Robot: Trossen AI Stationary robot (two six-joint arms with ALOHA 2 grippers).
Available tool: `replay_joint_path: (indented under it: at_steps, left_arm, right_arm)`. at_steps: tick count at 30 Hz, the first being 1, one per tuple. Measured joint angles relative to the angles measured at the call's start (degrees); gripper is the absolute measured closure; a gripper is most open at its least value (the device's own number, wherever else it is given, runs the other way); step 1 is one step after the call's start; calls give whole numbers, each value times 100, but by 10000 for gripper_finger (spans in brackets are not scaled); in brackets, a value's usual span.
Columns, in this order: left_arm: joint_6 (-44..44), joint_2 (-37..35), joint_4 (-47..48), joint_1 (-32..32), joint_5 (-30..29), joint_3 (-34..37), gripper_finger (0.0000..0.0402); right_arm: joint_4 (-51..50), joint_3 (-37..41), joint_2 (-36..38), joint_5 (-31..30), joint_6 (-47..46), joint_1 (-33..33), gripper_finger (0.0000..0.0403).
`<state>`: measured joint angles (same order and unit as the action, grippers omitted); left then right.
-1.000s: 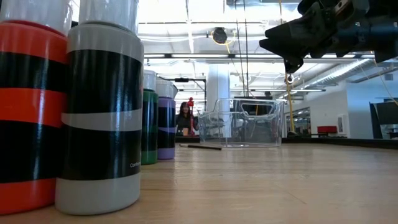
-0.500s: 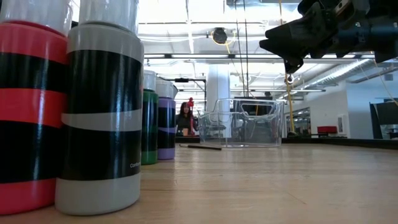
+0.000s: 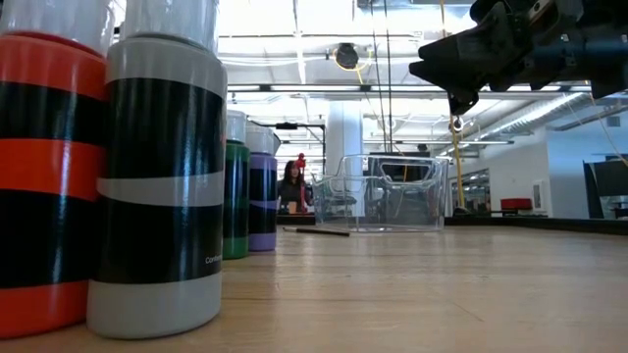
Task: Pick & Place Paint Supplies
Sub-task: Put the silver paintbrush into the green cup
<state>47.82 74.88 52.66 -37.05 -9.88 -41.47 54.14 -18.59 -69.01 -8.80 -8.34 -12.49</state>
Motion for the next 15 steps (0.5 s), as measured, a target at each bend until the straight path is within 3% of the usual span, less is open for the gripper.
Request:
replay_joint_path:
  at_steps: [4, 15]
  left_arm:
    - [401, -315, 141, -161, -182, 0, 400]
    - [881, -1451, 56, -544, -1674, -21, 401]
  right_arm:
    - [1, 0, 0, -2, 2, 0, 277]
    - [-36, 0, -1, -5, 1, -37, 277]
